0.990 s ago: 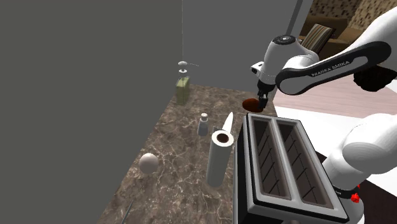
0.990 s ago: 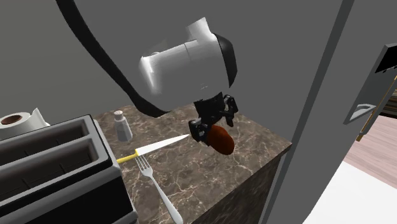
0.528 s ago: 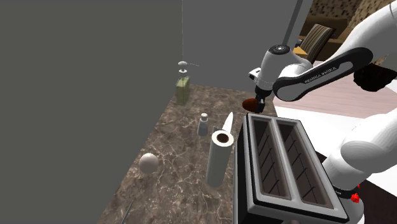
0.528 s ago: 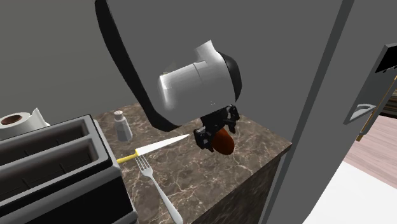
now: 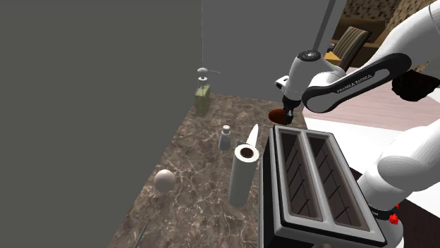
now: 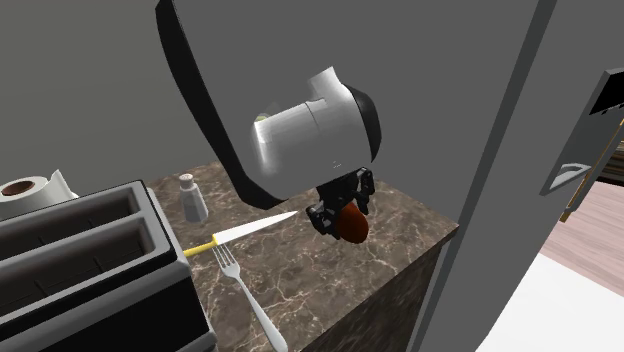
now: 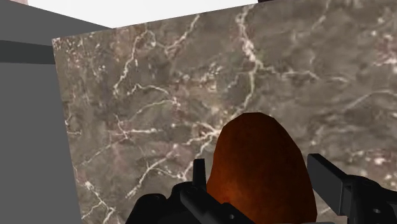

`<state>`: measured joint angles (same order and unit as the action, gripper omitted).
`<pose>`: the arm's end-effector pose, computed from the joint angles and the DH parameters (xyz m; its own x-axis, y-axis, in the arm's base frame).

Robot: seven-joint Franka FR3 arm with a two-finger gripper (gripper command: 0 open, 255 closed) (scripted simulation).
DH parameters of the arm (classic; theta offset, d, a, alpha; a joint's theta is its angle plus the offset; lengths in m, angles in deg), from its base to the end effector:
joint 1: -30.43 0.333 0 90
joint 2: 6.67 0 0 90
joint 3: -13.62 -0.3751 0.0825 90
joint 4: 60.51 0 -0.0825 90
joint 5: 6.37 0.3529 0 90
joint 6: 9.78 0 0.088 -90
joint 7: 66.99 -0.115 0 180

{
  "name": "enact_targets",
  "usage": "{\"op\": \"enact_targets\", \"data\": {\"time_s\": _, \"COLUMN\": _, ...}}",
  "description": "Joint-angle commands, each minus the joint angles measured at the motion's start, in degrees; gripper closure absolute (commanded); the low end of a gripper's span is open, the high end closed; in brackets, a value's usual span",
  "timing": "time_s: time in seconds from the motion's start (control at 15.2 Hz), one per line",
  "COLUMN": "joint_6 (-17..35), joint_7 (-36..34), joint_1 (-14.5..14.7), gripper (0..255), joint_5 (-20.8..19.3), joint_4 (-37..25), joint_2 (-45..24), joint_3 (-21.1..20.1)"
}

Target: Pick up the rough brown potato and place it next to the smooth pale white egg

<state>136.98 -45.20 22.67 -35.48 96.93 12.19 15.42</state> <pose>0.3505 -0.0539 0.4024 0.8160 0.5763 -0.0452 0.5585 -0.7657 0.3189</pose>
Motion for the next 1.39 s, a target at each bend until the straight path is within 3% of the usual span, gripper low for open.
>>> {"op": "enact_targets", "data": {"time_s": 0.0, "joint_6": 0.0, "joint_7": 0.0, "joint_1": 0.0, "gripper": 255, "joint_5": 0.0, "joint_4": 0.02, "joint_2": -0.03, "joint_3": 0.0}}
{"op": "enact_targets", "data": {"time_s": 0.53, "joint_6": 0.01, "joint_7": -0.01, "joint_1": 0.0, "gripper": 255, "joint_5": -0.01, "joint_4": 0.02, "joint_2": -0.04, "joint_3": 0.0}}
{"op": "enact_targets", "data": {"time_s": 1.32, "joint_6": -10.93, "joint_7": 5.51, "joint_1": 2.51, "gripper": 255, "joint_5": 5.22, "joint_4": -3.8, "joint_2": 7.51, "joint_3": 0.77}}
